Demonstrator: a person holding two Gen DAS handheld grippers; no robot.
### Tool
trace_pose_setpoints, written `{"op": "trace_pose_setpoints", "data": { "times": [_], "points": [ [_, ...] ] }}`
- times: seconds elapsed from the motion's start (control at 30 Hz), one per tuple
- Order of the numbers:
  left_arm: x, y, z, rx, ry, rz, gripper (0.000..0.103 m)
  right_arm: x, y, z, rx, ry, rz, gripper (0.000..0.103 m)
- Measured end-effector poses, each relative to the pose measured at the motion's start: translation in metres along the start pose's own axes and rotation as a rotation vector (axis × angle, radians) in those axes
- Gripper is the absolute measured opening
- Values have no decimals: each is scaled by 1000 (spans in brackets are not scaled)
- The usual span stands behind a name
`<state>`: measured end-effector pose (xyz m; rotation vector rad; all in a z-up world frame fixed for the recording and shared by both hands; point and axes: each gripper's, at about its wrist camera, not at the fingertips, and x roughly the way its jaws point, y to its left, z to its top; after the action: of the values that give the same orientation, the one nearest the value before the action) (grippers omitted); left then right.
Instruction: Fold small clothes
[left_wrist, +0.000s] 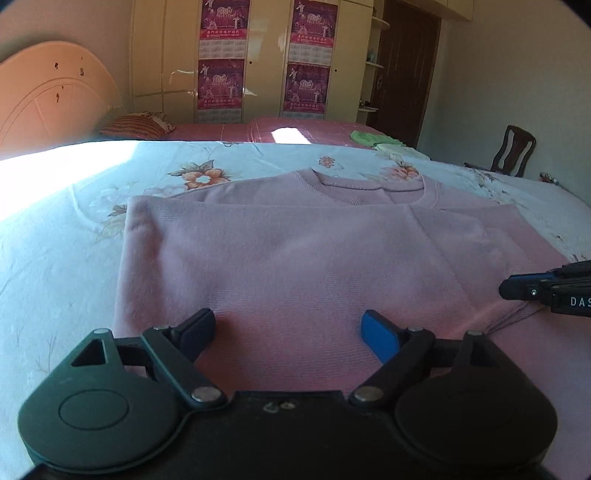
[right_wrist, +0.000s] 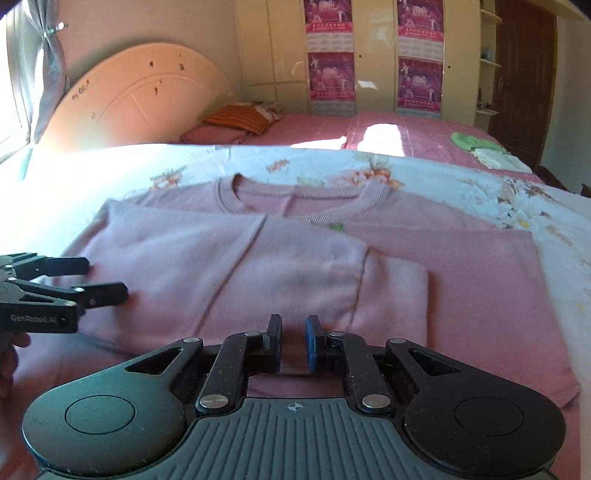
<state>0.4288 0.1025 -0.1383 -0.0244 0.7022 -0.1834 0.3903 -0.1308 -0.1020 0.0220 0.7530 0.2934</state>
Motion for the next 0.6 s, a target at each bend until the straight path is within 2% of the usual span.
{"op": "trace_pose_setpoints", "data": {
  "times": [0.07, 0.13, 0.17, 0.23, 0.3, 0.37, 0.4, 0.43, 0.47, 0.5, 0.53, 0.6],
  "points": [
    [-9, 7, 0, 6, 12, 55, 85, -14, -8, -1, 43, -25, 13, 10],
    [-18, 15, -4, -15, -3, 48, 86, -29, -7, 0, 34, -88, -36, 11],
    [-16, 18, -7, -19, 12, 47, 86, -27, -8, -2, 32, -85, -49, 11],
    [-15, 15, -9, 8, 11, 63, 86, -11, -18, -8, 70, -14, -44, 11],
    [-21, 9, -3, -16, 1, 82, 83, -15, -20, -2, 74, -6, -33, 11],
    [-25, 7, -3, -23, -19, 64, 88, -30, -21, 2, 71, -64, -44, 11],
    [-19, 5, -5, -16, 14, 84, 89, -35, -25, 1, 68, -93, -61, 11],
    [-13, 4, -8, -3, 38, 100, 89, -33, -31, -2, 72, -71, -84, 11],
    [-16, 1, -9, 5, 22, 108, 87, -24, -38, -5, 85, -5, -93, 11],
    [-19, -1, -7, -8, 20, 110, 85, -21, -51, -10, 113, 35, -70, 11],
    [-23, -2, -6, -26, 7, 92, 84, -29, -60, -12, 145, 5, -54, 11],
    [-30, -6, -7, -39, -29, 81, 84, -55, -75, -15, 157, -88, -124, 11]
  ]
}}
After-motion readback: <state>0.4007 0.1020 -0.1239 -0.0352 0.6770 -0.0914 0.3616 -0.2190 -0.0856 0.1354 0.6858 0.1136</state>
